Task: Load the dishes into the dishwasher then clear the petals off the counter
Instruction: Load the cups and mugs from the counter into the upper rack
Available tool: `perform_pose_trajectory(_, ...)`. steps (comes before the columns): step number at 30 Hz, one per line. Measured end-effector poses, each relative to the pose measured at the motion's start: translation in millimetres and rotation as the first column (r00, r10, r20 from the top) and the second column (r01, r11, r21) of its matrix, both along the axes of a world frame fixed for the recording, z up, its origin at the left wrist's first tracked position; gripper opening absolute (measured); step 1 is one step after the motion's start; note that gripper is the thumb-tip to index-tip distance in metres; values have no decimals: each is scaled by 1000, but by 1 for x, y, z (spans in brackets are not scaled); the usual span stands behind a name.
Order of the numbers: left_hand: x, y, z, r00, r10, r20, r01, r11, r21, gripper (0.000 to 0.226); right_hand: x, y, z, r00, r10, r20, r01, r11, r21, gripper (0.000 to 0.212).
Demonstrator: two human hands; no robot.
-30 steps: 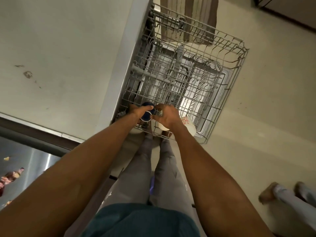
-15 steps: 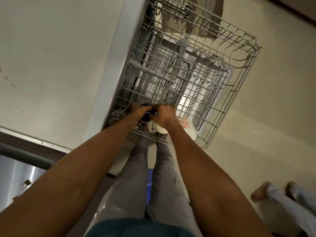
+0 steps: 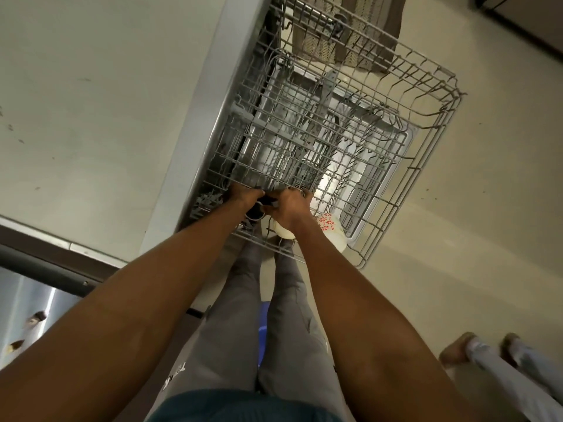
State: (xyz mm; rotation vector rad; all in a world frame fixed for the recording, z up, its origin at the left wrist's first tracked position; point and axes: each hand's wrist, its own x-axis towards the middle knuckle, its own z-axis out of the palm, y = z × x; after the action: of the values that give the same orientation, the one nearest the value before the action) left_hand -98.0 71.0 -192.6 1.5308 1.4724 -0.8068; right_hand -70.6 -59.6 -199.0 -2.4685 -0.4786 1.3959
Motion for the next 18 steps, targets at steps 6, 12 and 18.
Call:
perform_pose_trajectory(6, 3, -3, 27, 996, -91, 9, 89, 991, 102, 40, -5, -3, 4, 999, -10, 48, 12, 999, -29, 31)
perform_pose_trajectory(12, 1, -4, 75, 977, -205, 63, 194, 969, 152, 29, 8, -11, 51, 991, -28, 128, 32, 999, -23, 17)
perform_pose_trajectory(18, -15, -6, 140, 959, -231, 165, 219, 972, 90, 33, 20, -20, 118, 981, -61, 185, 48, 996, 78, 26)
